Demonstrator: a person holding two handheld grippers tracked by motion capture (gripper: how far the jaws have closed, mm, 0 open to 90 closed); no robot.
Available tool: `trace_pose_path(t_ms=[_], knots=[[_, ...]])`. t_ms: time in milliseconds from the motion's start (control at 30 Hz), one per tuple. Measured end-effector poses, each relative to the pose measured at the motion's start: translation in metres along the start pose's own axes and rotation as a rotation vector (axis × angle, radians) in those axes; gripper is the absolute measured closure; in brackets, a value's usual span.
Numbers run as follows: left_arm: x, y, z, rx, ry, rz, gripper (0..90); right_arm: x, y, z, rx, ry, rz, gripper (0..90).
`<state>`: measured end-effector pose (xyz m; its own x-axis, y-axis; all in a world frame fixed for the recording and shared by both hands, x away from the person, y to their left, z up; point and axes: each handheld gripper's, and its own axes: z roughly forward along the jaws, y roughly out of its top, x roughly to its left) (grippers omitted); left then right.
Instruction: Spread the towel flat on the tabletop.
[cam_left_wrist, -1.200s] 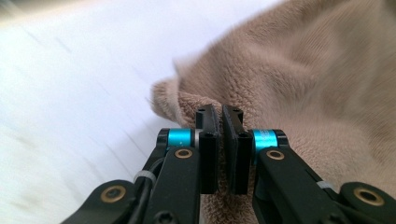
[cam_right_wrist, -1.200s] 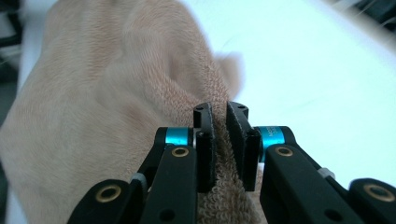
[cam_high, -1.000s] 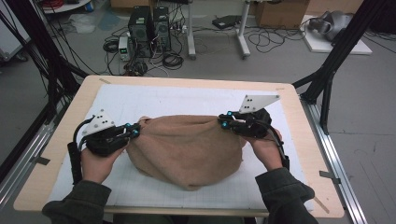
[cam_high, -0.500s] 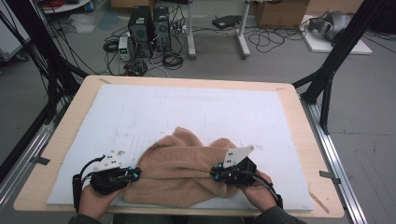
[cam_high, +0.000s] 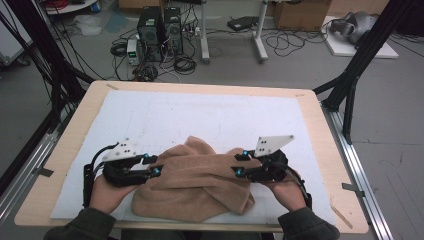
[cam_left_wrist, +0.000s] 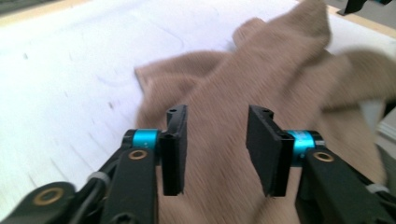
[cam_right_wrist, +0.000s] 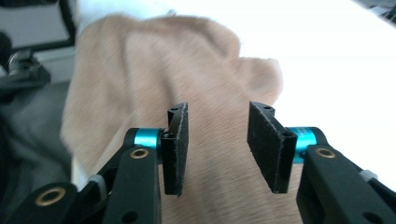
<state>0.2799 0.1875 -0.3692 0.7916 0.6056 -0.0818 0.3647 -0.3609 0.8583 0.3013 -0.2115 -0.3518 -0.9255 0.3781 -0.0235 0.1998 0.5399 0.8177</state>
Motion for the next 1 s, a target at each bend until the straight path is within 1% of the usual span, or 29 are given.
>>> trace_pose_path(t_ms=[33,67,133,167,200,233,267,300,333,367,400,433,467,500,533,567,600,633,667,700,733,767,800,833,867,900,933,967,1000], knots=[[0.003,0.004,0.006,0.007,0.002,0.012,56.0,0.000,0.000,0.000,0.000,0.000,0.000,54.8],[0.006,0.007,0.013,0.017,0.002,0.011,55.8,-0.005,0.001,0.002,0.014,-0.021,0.002,53.4],[0.013,0.010,0.028,0.041,0.003,0.020,53.9,-0.014,-0.001,0.009,0.034,-0.020,0.012,50.1],[0.016,0.011,0.036,0.061,0.003,0.015,51.5,-0.021,-0.005,0.018,0.065,-0.027,0.024,47.0],[0.019,0.011,0.042,0.076,0.003,0.013,49.1,-0.024,-0.009,0.022,0.074,-0.015,0.031,45.8],[0.022,0.009,0.049,0.100,0.013,0.020,45.0,-0.027,-0.013,0.026,0.083,-0.008,0.042,44.5],[0.026,0.008,0.057,0.129,0.021,0.006,39.5,-0.030,-0.017,0.029,0.090,0.003,0.057,44.2],[0.030,0.006,0.063,0.166,0.021,-0.016,39.5,-0.030,-0.017,0.029,0.090,0.003,0.057,44.2],[0.034,0.003,0.069,0.200,0.035,-0.019,34.7,-0.034,-0.027,0.035,0.113,0.025,0.081,47.5],[0.036,0.001,0.074,0.229,0.048,-0.019,34.7,-0.034,-0.027,0.035,0.113,0.025,0.081,47.5],[0.040,-0.001,0.079,0.249,0.050,-0.029,38.0,-0.035,-0.035,0.038,0.116,0.082,0.100,61.3],[0.043,-0.003,0.081,0.261,0.029,-0.047,50.7,-0.036,-0.037,0.038,0.117,0.109,0.106,69.4],[0.046,-0.004,0.082,0.263,-0.012,-0.051,50.7,-0.036,-0.037,0.038,0.117,0.109,0.106,69.4],[0.046,-0.004,0.083,0.260,-0.025,-0.045,69.0,-0.037,-0.038,0.038,0.111,0.137,0.111,77.1],[0.046,-0.004,0.082,0.259,-0.015,-0.043,77.4,-0.037,-0.038,0.037,0.099,0.147,0.110,80.9],[0.047,-0.003,0.080,0.245,-0.014,-0.049,84.7,-0.039,-0.037,0.035,0.090,0.149,0.111,82.0],[0.049,-0.002,0.077,0.230,-0.012,-0.063,86.0,-0.040,-0.035,0.034,0.086,0.144,0.107,82.6],[0.051,-0.001,0.073,0.210,0.006,-0.077,86.5,-0.041,-0.032,0.032,0.087,0.126,0.101,83.0],[0.052,0.001,0.067,0.180,0.023,-0.097,86.8,-0.043,-0.027,0.031,0.084,0.095,0.090,83.5],[0.055,0.006,0.052,0.099,0.065,-0.124,87.1,-0.047,-0.014,0.026,0.066,0.053,0.072,83.8],[0.055,0.006,0.052,0.099,0.065,-0.124,87.1,-0.048,-0.006,0.022,0.055,0.013,0.064,83.9],[0.055,0.009,0.044,0.051,0.082,-0.136,87.1,-0.050,0.002,0.018,0.035,-0.012,0.055,83.9],[0.055,0.017,0.025,-0.040,0.122,-0.147,87.1,-0.052,0.012,0.013,0.014,-0.036,0.044,83.8],[0.055,0.017,0.025,-0.040,0.122,-0.147,87.1,-0.052,0.021,0.009,-0.004,-0.072,0.025,83.8],[0.053,0.022,0.016,-0.089,0.149,-0.145,87.1,-0.052,0.030,0.004,-0.029,-0.104,0.000,83.8],[0.052,0.026,0.006,-0.136,0.165,-0.151,87.0,-0.050,0.037,-0.001,-0.057,-0.128,-0.012,83.7],[0.050,0.028,-0.004,-0.175,0.176,-0.152,87.1,-0.048,0.042,-0.005,-0.084,-0.142,-0.031,83.6],[0.047,0.029,-0.011,-0.199,0.177,-0.152,87.1,-0.048,0.042,-0.005,-0.084,-0.142,-0.031,83.6],[0.044,0.027,-0.016,-0.196,0.181,-0.137,87.1,-0.045,0.046,-0.007,-0.099,-0.145,-0.038,83.4]])
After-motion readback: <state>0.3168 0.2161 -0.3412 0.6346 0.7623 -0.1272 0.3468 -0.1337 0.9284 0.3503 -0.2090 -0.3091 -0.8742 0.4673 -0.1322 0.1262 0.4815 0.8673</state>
